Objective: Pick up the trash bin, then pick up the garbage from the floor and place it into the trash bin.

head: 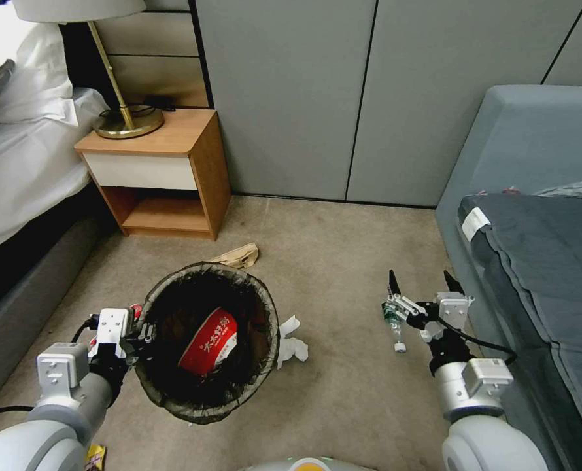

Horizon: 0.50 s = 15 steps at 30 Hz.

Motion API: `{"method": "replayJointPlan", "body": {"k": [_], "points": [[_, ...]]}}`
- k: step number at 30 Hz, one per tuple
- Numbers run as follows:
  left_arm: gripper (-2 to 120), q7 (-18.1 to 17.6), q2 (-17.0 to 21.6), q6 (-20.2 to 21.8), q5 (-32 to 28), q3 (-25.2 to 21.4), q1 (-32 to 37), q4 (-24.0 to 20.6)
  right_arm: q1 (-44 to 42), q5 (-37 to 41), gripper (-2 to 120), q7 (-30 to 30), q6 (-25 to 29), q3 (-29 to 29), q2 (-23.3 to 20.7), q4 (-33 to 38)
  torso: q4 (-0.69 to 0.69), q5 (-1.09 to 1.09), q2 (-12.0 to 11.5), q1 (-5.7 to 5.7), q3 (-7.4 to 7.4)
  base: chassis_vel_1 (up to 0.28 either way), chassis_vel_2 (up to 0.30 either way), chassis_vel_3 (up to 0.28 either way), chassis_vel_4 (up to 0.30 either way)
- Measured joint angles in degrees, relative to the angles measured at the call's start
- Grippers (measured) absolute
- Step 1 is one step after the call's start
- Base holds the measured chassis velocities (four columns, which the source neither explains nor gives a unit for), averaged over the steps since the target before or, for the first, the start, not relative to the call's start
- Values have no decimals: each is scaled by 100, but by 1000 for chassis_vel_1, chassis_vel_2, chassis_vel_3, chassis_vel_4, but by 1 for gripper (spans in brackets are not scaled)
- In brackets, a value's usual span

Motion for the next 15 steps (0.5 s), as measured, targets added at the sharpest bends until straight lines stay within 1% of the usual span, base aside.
{"method": "replayJointPlan", "body": {"k": [2,5,6,8,9,11,12,15], "points": [[1,-65,31,0,-140,-82,13,0,363,343,100,87,-236,24,-112,-241,0,1,0,0,0,0,0,0,0],[1,-73,34,0,-168,-115,26,0,510,465,100,116,-322,26,-156,-351,1,1,0,0,0,0,0,0,0],[1,-81,34,0,-199,-185,61,0,747,639,100,151,-447,24,-234,-586,0,0,0,0,0,0,0,0,0],[1,-85,51,0,-225,-251,81,0,1078,918,100,217,-602,1,-359,-963,2,0,0,0,0,0,0,0,0],[1,-85,51,0,-225,-251,81,0,1078,918,100,217,-602,1,-359,-963,2,0,0,0,0,0,0,0,0],[1,-86,100,0,-253,-293,80,0,1447,1268,100,309,-751,-43,-502,-1503,-1,1,0,0,0,0,0,0,0],[1,-86,100,0,-253,-293,80,0,1447,1268,100,309,-751,-43,-502,-1503,-1,1,0,0,0,0,0,0,0],[1,-103,83,0,-316,-360,78,0,1924,1536,100,370,-892,-171,-675,-2149,0,0,0,0,0,0,0,0,0]]}}
